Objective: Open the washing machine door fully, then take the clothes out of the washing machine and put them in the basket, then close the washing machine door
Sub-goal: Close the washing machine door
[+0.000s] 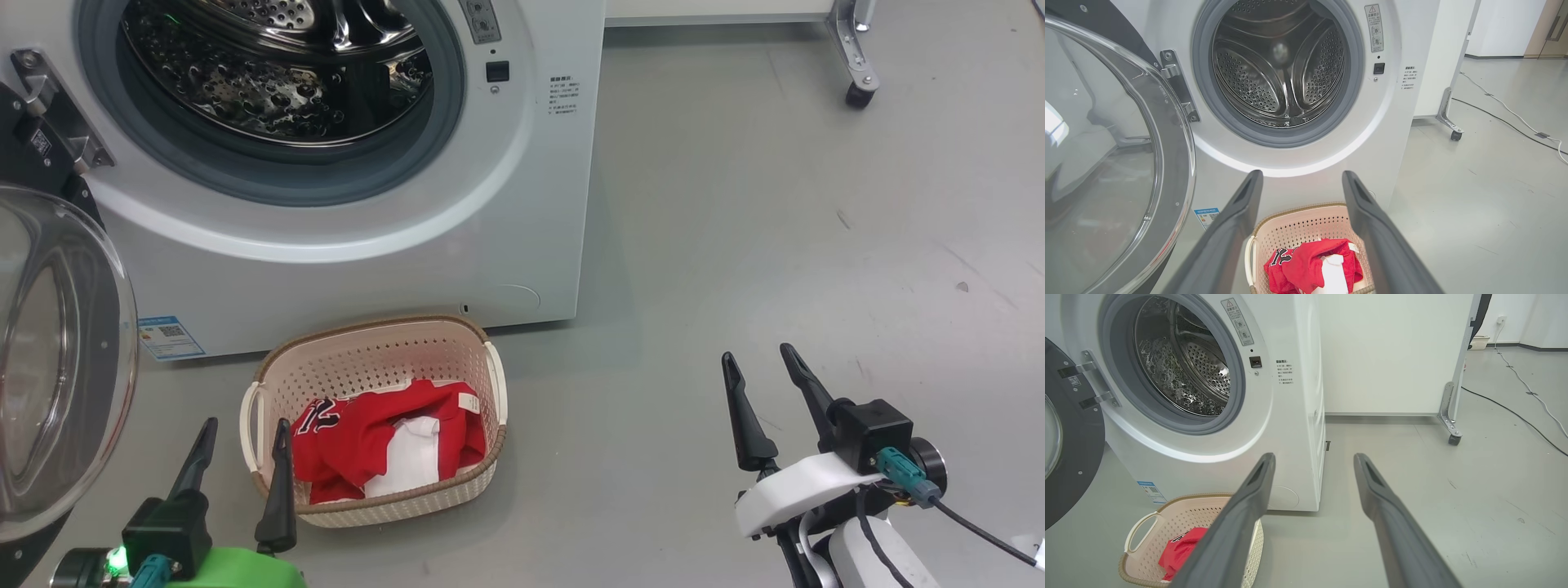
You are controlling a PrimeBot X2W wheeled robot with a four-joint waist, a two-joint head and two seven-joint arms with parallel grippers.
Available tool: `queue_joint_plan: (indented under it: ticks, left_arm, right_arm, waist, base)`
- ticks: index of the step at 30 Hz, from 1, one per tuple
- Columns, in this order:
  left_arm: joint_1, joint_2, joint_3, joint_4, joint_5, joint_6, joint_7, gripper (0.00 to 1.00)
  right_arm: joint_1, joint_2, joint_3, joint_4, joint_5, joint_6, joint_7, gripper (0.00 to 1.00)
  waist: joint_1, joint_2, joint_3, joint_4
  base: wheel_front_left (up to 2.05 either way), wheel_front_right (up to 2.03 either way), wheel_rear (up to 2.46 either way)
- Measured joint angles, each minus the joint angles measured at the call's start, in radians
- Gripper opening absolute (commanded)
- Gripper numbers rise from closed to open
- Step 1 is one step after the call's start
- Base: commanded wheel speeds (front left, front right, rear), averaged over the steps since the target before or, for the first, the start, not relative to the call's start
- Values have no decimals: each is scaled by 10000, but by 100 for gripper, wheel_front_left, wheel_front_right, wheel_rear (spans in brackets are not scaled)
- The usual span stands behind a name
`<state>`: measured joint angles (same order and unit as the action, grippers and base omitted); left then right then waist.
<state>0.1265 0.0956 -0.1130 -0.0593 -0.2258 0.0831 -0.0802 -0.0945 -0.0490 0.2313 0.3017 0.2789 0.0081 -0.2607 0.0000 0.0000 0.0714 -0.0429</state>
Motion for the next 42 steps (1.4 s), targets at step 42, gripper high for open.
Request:
queue_joint_plan:
  ticks: [42]
  left_arm:
    - [7, -21, -169, -58, -4, 12, 150, 100]
  right_arm:
    - [2, 8, -391, 15, -104, -21, 0, 100]
  waist:
    - [0, 0, -250, 1205]
  base:
    - [-4, 4, 0]
